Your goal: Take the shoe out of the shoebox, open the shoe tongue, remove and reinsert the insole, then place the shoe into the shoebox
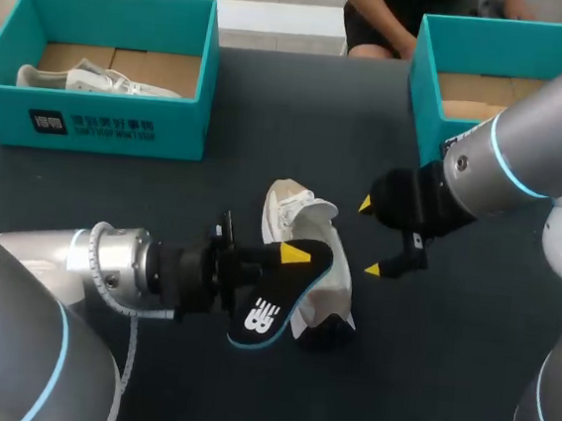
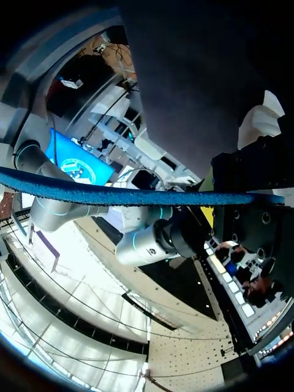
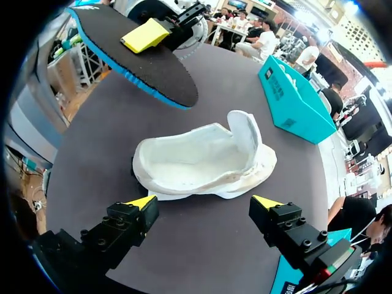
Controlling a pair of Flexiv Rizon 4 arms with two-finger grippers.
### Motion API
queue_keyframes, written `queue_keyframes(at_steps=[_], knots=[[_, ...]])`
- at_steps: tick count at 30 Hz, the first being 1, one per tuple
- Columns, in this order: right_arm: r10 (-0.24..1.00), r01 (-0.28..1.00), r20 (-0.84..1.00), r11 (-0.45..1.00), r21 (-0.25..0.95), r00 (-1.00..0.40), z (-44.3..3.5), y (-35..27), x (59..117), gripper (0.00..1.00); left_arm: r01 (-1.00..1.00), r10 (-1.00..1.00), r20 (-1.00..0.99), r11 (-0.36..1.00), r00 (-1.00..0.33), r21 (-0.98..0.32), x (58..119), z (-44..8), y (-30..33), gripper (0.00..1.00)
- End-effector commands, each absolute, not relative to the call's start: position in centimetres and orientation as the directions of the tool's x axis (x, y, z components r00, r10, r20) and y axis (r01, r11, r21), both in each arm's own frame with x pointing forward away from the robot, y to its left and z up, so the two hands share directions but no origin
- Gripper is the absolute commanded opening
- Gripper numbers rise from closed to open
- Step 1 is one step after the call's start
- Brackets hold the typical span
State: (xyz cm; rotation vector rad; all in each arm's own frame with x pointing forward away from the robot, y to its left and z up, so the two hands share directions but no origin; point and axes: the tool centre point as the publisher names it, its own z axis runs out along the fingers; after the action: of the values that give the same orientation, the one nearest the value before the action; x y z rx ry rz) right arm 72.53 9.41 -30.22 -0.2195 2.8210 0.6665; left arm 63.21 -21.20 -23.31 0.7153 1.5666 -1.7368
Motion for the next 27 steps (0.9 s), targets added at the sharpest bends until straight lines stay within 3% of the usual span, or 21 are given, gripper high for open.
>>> queue_keyframes(at_steps=[1,17,27], knots=[[-0.091,-0.198,-0.261,0.886,0.419,-0.961,-30.3,9.5,72.5,1.0,0.783,-0.135,-0.773,-0.036,-0.62,-0.621,63.4,-24.4,-22.8,0.0],[-0.098,-0.201,-0.229,0.852,0.483,-0.968,-33.8,10.3,74.1,1.0,0.734,-0.104,-0.729,-0.007,-0.676,-0.679,65.0,-26.9,-25.1,0.0],[-0.142,-0.231,-0.221,0.859,0.456,-0.965,-34.3,10.5,74.0,1.0,0.733,-0.089,-0.731,0.001,-0.677,-0.68,65.9,-27.2,-25.3,0.0]])
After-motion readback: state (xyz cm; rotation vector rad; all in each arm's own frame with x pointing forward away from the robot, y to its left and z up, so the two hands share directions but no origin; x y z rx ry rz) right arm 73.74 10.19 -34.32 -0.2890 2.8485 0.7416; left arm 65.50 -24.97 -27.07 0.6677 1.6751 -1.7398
